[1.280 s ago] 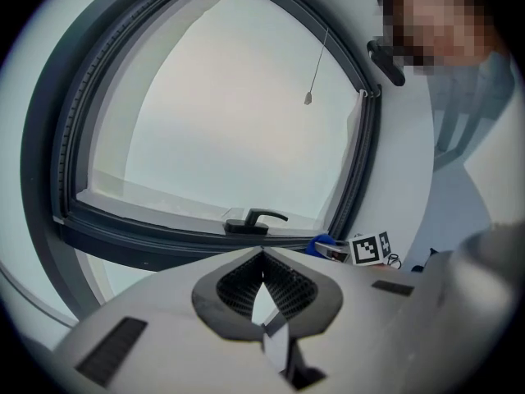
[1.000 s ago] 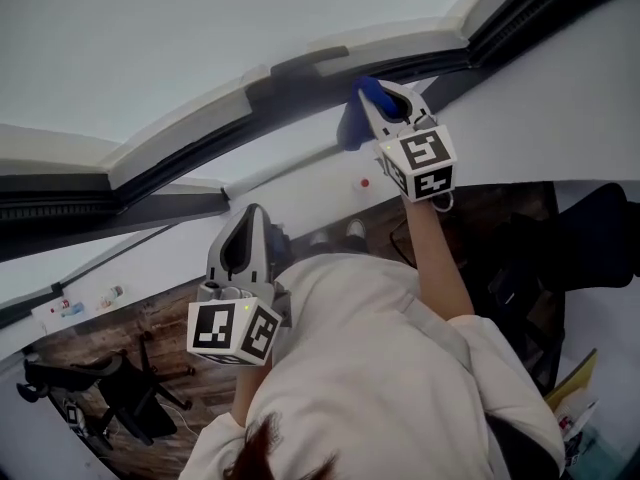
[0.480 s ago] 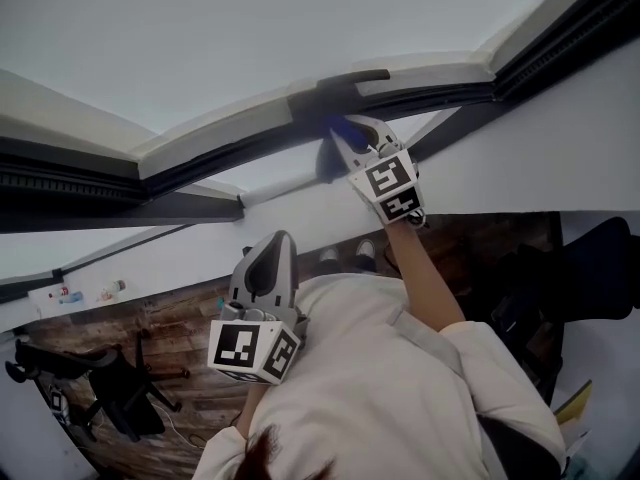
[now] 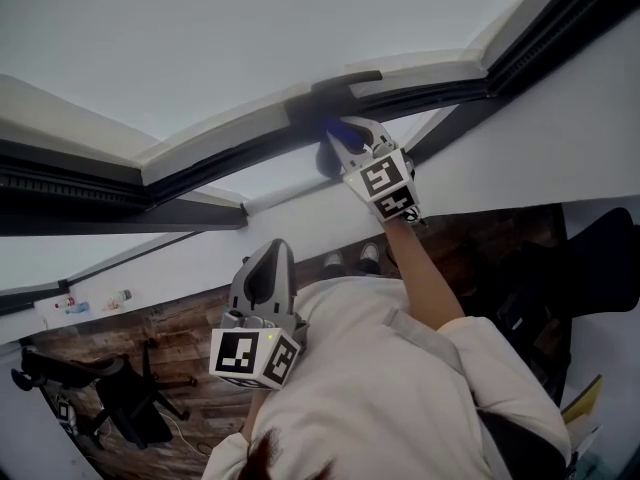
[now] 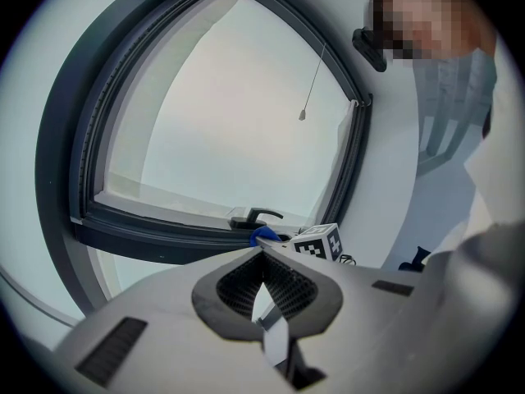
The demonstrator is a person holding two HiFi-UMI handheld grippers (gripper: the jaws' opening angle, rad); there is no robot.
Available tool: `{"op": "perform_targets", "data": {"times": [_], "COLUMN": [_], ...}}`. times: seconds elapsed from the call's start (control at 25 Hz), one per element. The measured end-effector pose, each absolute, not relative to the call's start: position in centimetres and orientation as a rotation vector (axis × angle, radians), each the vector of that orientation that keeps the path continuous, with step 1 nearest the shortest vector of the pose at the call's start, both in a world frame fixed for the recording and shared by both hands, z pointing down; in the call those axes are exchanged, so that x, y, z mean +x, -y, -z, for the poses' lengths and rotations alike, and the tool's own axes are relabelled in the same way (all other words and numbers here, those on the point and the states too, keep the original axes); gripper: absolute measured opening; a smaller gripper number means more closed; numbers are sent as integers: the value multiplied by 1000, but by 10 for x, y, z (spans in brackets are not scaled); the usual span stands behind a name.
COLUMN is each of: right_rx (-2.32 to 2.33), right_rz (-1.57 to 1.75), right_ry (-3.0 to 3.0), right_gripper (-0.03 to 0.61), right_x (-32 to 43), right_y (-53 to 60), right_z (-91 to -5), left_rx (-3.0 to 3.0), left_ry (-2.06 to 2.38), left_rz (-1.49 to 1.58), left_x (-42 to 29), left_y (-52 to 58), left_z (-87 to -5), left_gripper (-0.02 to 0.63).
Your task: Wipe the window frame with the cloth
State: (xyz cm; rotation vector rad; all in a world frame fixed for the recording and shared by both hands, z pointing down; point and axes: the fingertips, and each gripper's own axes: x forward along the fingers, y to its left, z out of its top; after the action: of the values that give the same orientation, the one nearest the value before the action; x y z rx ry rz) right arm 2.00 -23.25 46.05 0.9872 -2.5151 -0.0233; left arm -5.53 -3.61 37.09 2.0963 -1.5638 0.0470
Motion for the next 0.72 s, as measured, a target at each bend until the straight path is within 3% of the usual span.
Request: {"op": "perform_targets", "data": {"times": [0.72], "right_rx": [983], "right_rz": [6], "right_ry": [2516], "right_gripper": [44], "right_x": [41], "right_y": [242], "right_z": [-459], "left_rx": [1999], "left_ry": [1700], "left_rz": [-33], "left_x": [-78], "left_y": [30], "left_z": [-368], "left_gripper": [5]}}
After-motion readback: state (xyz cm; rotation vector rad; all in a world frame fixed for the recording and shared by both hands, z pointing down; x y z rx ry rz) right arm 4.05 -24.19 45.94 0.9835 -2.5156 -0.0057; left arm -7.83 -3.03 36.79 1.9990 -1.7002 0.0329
